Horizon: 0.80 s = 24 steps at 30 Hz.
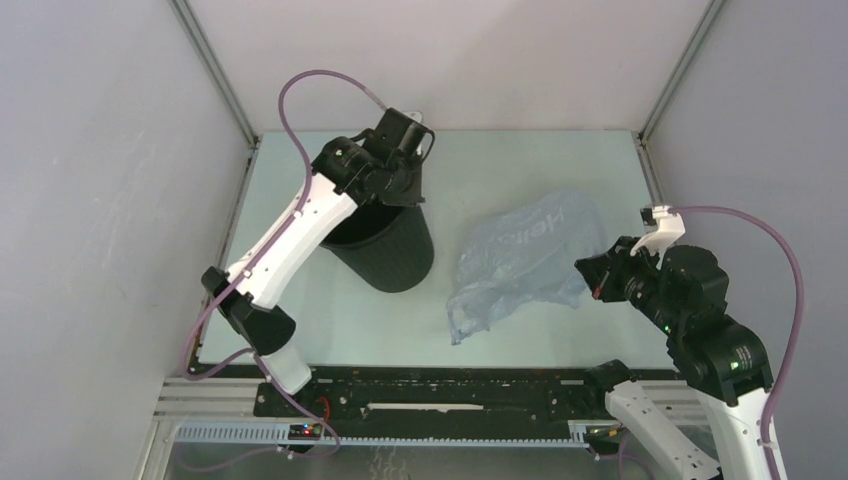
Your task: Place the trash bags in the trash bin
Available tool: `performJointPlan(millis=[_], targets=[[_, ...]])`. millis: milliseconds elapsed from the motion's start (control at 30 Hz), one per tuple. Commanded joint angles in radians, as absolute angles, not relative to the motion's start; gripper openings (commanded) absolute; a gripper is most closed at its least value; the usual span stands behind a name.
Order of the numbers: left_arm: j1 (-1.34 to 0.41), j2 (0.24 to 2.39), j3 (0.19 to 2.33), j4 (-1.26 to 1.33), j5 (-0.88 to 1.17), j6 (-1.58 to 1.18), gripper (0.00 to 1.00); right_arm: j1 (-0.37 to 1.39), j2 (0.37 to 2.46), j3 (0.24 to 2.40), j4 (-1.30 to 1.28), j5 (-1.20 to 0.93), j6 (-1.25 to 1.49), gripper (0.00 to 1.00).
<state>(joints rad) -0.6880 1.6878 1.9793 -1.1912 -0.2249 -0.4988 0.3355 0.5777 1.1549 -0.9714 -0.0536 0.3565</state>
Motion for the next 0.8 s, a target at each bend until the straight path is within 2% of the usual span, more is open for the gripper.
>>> performJointPlan(millis=[0,67,200,333,433,700,767], targets=[[-0.736,1.713,2.073,-1.175,-0.188,-0.532,0.0,0.331,0.601,1.187,-0.953,-0.069,0.358,0.0],[-0.74,1.735,2.086,-1.176,-0.186,-0.523,0.04,0.331,0.606,1.187,-0.948,-0.083,0.36,0.0],[-0.74,1.781,2.116,-1.19,-0.179,-0.494,0.21,0.331,0.594,1.187,-0.954,-0.079,0.362,0.0],[-0.742,1.774,2.145,-1.182,-0.131,-0.466,0.54,0.332,0.583,1.187,-0.965,-0.063,0.366,0.0],[-0.742,1.753,2.158,-1.163,-0.069,-0.439,0.72,0.331,0.578,1.186,-0.969,-0.054,0.37,0.0],[-0.751,1.624,2.179,-1.126,-0.043,-0.421,0.9,0.331,0.593,1.187,-0.945,-0.064,0.372,0.0],[-0.755,1.583,2.176,-1.13,-0.061,-0.412,0.92,0.332,0.598,1.187,-0.939,-0.066,0.371,0.0]])
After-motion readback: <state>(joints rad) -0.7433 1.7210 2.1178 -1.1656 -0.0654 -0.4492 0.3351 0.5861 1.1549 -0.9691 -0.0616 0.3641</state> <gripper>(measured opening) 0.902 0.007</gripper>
